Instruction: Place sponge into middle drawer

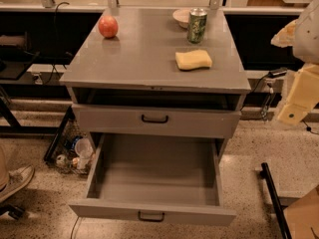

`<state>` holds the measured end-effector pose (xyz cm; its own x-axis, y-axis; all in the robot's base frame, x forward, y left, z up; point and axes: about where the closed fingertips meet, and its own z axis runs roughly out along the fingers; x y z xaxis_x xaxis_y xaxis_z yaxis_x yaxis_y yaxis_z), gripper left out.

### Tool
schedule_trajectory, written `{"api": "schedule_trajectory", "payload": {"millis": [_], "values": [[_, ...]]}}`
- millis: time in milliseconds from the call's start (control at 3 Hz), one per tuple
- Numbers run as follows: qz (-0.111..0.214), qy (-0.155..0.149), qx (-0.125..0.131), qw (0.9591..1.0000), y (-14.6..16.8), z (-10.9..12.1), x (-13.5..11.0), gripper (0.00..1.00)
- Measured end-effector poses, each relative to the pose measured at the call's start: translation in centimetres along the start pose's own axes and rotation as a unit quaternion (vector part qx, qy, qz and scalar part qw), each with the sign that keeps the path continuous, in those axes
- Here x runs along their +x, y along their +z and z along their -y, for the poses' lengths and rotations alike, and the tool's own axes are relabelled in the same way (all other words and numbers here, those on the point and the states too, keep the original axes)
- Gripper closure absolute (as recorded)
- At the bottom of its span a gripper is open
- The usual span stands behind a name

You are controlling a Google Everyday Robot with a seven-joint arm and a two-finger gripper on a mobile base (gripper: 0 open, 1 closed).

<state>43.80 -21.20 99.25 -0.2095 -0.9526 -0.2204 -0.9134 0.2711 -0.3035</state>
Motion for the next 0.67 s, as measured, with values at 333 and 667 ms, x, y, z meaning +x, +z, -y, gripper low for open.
{"api": "schedule_trajectory", "payload": {"millis": [333,667], "values": [[0.000,0.000,0.000,1.0000,0.00,0.00,0.00,0.00],[0.013,0.021,0.025,0.9994,0.04,0.80,0.02,0.00]]}}
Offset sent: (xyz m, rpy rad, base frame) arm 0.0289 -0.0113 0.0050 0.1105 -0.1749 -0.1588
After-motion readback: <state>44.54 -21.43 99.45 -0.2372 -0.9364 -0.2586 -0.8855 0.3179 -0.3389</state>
